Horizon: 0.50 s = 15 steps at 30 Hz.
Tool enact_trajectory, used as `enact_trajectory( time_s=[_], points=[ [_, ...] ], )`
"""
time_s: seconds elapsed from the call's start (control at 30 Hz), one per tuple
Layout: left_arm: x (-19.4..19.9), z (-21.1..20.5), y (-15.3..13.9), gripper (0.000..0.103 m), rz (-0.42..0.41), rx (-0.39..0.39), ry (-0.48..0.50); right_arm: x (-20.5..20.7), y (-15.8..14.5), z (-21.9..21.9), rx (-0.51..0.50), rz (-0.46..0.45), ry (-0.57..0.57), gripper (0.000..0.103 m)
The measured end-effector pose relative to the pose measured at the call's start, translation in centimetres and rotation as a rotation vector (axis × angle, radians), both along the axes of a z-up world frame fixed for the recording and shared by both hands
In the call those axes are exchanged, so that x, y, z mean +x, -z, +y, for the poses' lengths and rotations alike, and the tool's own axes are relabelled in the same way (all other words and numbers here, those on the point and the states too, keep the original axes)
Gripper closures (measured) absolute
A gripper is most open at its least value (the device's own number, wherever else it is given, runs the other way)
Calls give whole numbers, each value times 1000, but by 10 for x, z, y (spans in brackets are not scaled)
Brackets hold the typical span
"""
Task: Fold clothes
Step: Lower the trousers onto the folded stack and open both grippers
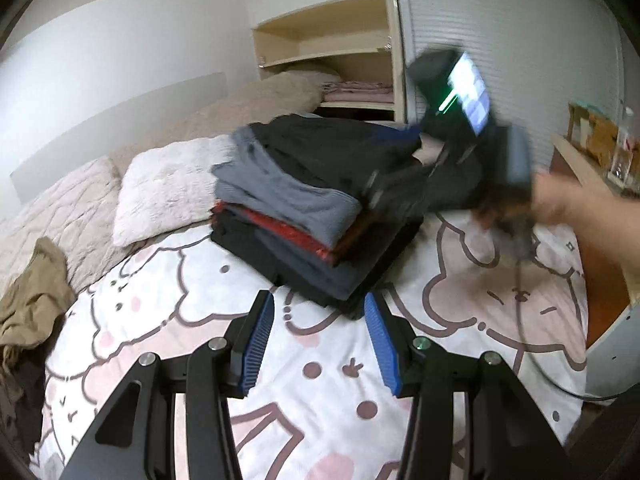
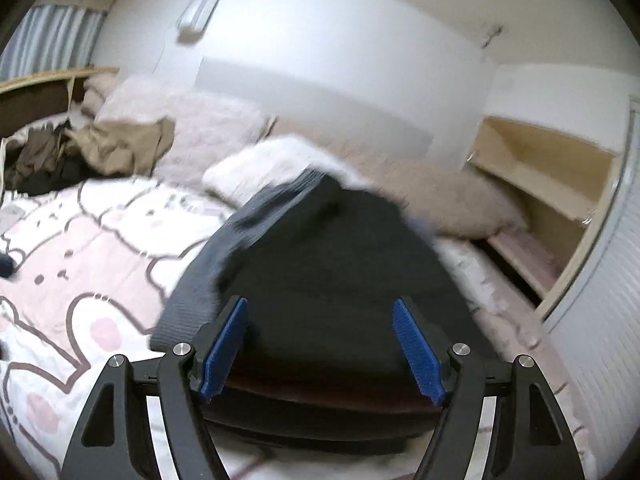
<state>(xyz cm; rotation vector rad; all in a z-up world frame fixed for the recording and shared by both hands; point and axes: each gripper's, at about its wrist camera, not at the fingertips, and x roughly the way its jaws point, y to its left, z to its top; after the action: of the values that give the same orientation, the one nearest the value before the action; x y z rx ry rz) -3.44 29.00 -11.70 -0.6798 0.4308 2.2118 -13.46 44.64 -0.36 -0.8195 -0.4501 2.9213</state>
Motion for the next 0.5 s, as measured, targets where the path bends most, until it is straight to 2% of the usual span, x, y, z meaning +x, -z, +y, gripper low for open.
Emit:
enact_trajectory(
  time_s=[0.07, 0.13, 0.2, 0.27, 0.3, 0.37, 0.5],
  points=[
    [3, -11, -4, 56, 0, 12, -14, -19, 21, 3, -51, -48, 26, 28],
    [7, -23, -9, 56, -3, 24, -25, -30, 38, 28, -129, -61, 45, 28],
    [11, -34, -13, 56, -3, 35, -33, -31, 44, 38, -176, -68, 58, 26],
    [16, -45, -17, 55, -5, 52, -41, -14, 73, 55, -205, -86, 77, 24],
    [19, -51, -20, 53, -6, 63, -45, -10, 73, 59, -224, -94, 92, 24],
    [26, -62, -27, 43, 6, 81, -50, 7, 65, 66, -252, -72, 115, 24],
    [40, -82, -41, 42, 35, 107, -50, 44, 32, 55, -271, 33, 97, 24]
  ],
)
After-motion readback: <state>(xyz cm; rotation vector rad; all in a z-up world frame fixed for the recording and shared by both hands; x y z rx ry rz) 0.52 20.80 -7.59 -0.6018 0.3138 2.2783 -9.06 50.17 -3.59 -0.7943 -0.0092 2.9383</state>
